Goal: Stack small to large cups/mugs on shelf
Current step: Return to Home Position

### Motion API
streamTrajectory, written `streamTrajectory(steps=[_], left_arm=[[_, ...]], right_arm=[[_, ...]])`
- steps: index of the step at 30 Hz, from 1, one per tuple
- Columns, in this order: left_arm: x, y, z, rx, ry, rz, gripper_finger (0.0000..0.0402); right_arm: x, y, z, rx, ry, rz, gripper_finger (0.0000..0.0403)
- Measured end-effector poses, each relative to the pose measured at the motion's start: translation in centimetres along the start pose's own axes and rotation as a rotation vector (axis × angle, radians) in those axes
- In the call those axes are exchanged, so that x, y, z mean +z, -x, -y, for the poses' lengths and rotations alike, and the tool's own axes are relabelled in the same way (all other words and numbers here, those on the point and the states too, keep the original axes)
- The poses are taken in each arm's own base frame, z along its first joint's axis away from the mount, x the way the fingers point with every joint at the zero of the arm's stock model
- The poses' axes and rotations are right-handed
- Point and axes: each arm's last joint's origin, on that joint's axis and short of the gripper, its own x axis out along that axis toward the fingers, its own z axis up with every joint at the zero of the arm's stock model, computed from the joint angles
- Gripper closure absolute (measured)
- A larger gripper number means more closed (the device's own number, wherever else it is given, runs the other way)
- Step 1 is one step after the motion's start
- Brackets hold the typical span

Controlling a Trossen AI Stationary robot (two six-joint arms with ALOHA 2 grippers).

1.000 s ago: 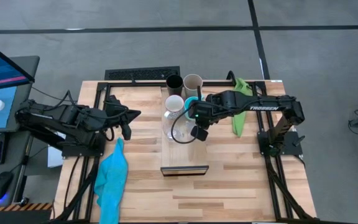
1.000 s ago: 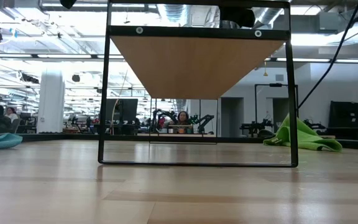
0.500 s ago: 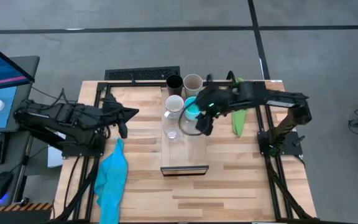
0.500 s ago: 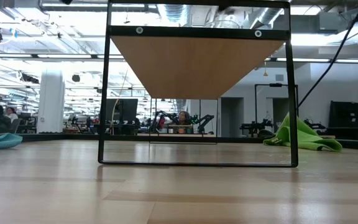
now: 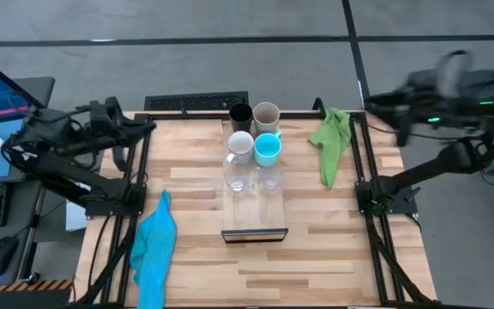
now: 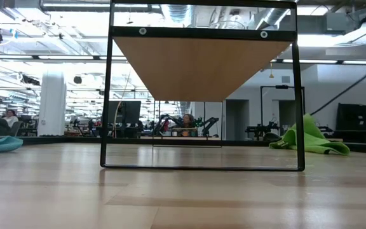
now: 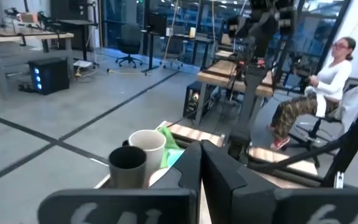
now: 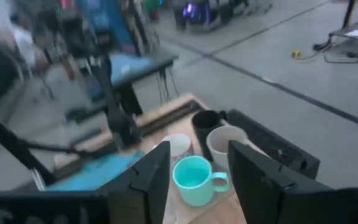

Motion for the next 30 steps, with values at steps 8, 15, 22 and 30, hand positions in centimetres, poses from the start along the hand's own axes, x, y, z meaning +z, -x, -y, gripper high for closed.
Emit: streamTrajectory(steps=[8,15,22,30], left_arm=[[-2.4,2.3,-2.1,0.03,0.041,-0.024,0.0402],[-7.3,2.5,-3.3,0.056,0.13,-0.039,0.0401],[-11.7,2.7,-4.3,0.044,0.251,0.003,0.0401],[-14.4,3.3,-5.2,-0.003,0.257,0.03,0.0401]], right_arm=[[-5.2,7.3,5.2,-0.028,-0.15,0.067,0.0218],[-11.6,6.6,7.0,-0.038,-0.165,0.125,0.0213],[-17.6,5.6,8.1,0.092,-0.237,0.341,0.0223],[-21.3,3.8,7.8,0.21,-0.221,0.429,0.0237]])
